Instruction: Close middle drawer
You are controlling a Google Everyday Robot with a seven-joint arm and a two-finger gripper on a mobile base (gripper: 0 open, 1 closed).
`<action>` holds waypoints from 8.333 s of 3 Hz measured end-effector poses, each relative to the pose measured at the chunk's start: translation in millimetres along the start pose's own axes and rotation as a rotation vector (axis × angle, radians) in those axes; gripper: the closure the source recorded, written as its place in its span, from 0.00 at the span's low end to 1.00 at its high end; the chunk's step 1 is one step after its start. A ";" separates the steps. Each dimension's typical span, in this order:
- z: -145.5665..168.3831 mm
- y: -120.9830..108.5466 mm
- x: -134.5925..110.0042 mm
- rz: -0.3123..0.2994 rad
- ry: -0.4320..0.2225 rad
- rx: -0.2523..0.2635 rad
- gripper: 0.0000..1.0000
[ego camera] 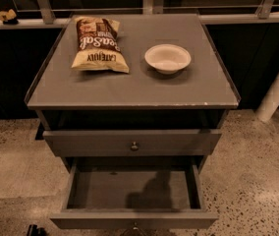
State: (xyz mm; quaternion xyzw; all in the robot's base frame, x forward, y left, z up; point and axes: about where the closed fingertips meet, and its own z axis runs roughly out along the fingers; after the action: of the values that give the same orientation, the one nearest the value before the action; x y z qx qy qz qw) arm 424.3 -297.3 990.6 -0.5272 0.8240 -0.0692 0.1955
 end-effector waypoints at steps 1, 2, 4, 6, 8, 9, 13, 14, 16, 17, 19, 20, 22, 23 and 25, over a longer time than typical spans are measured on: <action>0.5 -3.7 27.0 -0.020 0.013 0.043 0.00; 9.2 11.1 45.1 -0.075 0.001 0.058 0.00; 47.9 71.0 75.2 -0.117 -0.006 -0.090 0.00; 65.2 136.4 102.2 -0.014 -0.017 -0.258 0.00; 82.9 143.6 102.2 -0.023 -0.019 -0.272 0.00; 112.0 166.7 112.0 -0.028 -0.010 -0.257 0.00; 298.5 242.5 172.3 0.052 0.164 -0.429 0.00; 298.5 242.6 172.3 0.052 0.164 -0.428 0.00; 305.8 279.0 186.3 -0.027 0.100 -0.340 0.00; 332.2 294.9 187.1 -0.086 0.094 -0.342 0.00; 406.6 302.3 192.5 -0.097 0.146 -0.417 0.00; 406.5 302.4 192.5 -0.098 0.146 -0.417 0.00; 419.3 335.5 196.7 -0.176 0.097 -0.389 0.00; 440.9 343.7 191.0 -0.227 0.089 -0.381 0.00; 493.8 341.9 171.4 -0.275 0.123 -0.438 0.00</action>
Offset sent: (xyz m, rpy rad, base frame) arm -0.0447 -0.0479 -0.0543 -0.0717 -0.0693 0.1201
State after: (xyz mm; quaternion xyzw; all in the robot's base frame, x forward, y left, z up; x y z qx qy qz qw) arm 268.5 -256.8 387.1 -0.6588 0.7503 0.0531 0.0148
